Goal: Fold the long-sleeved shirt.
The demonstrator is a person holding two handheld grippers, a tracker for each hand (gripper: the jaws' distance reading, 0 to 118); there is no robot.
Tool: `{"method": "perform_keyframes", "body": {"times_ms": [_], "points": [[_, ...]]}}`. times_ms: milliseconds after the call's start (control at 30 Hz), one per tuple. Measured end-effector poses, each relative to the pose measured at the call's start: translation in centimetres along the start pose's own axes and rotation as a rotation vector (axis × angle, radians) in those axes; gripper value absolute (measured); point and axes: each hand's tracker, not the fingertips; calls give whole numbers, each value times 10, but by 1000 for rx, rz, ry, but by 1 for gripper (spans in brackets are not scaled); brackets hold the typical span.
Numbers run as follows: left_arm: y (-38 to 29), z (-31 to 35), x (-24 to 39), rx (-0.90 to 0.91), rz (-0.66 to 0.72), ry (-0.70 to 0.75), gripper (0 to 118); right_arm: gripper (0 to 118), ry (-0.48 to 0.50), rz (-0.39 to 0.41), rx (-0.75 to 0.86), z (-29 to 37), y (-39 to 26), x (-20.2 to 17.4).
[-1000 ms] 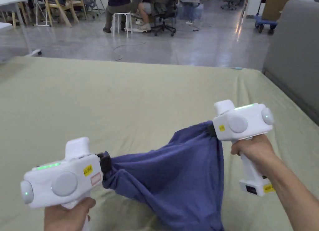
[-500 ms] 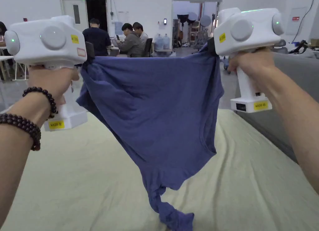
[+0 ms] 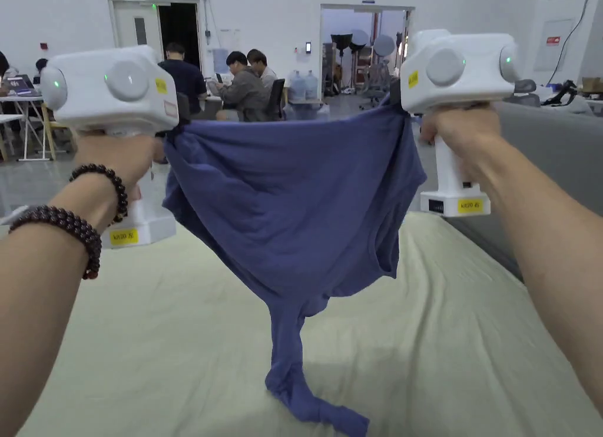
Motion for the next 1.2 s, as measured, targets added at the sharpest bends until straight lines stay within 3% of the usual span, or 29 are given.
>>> {"method": "perform_keyframes", "body": {"times_ms": [167,267,333,433,567,733,867,1033,1133,1200], "points": [[-100,-42,-13,-133,-9,10,3,0,18,-8,-155,-52,-99,-8],[-154,-81,-29,-241,-7,32,3,0,82,-100,-240,-72,-160,-11],[-182,-91,-36,-293,28,50,3,0,69,-101,-299,-83,-192,-13],[-207,-95,-46,-328,93,43,3,0,64,-82,-336,-89,-218,-14],[-212,-82,-49,-316,75,30,3,0,75,-107,-373,-85,-218,-8],[-212,-44,-44,-256,59,7,3,0,118,-110,-311,-30,-215,-12],[-255,18,-31,-224,-53,96,3,0,115,-1,-277,39,-252,-29],[-364,99,-35,-301,66,42,3,0,116,-46,-310,122,-342,-34],[-430,141,-35,-381,89,65,3,0,112,-119,-430,166,-401,-30],[-462,172,-32,-428,119,84,3,0,95,-102,-504,188,-435,-28]]}}
